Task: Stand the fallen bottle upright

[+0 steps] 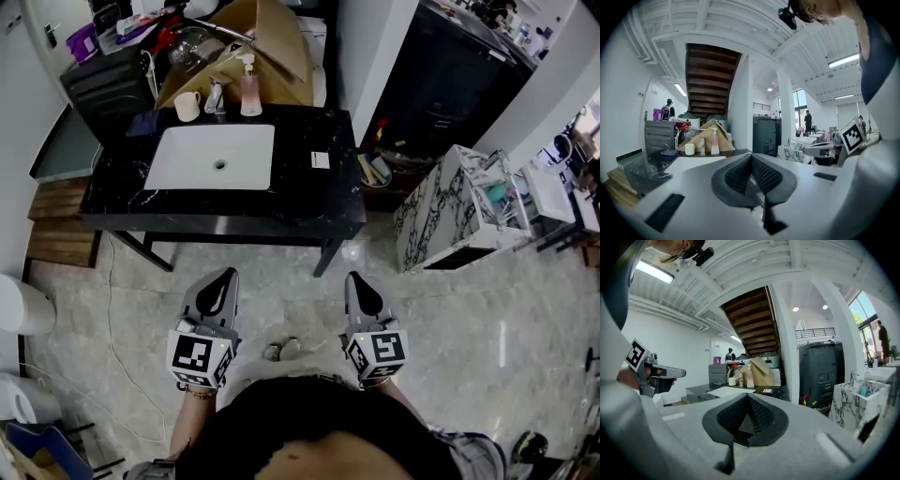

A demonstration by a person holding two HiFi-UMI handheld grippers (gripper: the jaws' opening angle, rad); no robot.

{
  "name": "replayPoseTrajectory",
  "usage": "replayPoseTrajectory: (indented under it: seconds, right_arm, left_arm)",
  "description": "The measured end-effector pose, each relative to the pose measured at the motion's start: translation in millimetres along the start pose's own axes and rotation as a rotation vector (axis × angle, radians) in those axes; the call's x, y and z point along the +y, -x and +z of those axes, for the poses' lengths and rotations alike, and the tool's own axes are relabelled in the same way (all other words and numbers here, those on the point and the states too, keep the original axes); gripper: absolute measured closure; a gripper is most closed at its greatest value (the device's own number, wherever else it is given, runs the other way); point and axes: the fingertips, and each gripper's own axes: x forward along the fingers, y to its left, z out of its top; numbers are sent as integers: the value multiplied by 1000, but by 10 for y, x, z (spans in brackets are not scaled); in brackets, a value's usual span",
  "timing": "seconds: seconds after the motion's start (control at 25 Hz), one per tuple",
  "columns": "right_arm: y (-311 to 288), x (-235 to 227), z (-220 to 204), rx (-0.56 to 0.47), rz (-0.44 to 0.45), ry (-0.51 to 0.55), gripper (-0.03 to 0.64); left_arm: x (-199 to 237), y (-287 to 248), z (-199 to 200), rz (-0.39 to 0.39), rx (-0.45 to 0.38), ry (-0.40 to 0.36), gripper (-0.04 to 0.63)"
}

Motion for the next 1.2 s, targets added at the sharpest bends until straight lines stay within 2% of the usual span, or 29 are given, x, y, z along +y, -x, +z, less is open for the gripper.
replayPoseTrajectory:
  seconds: [0.12, 0.28, 0.4, 0.6, 0.84, 1.04, 1.2]
  right_arm:
    - [-31, -88, 8, -11, -13, 2, 612]
    - [-104, -111, 46, -27, 11, 12, 608]
    - [-160, -99, 63, -26, 33, 37, 551]
    - [-305, -58, 90, -11, 57, 63, 392]
    - [-413, -165, 74, -1, 39, 67, 303]
    - [-536, -334, -87, 79, 31, 53, 188]
    - [-664, -396, -168, 125, 65, 50, 161]
  left_arm:
    - [1, -49, -12, -1, 2, 14, 594]
    - [-2, -140, -13, -5, 9, 20, 592]
    - [16, -192, -23, 6, 18, 11, 594]
    - [52, -306, -14, 13, 21, 17, 594]
    - [44, -461, -11, 13, 20, 31, 592]
    - [23, -619, -34, 7, 24, 55, 593]
    - [37, -727, -43, 12, 20, 78, 594]
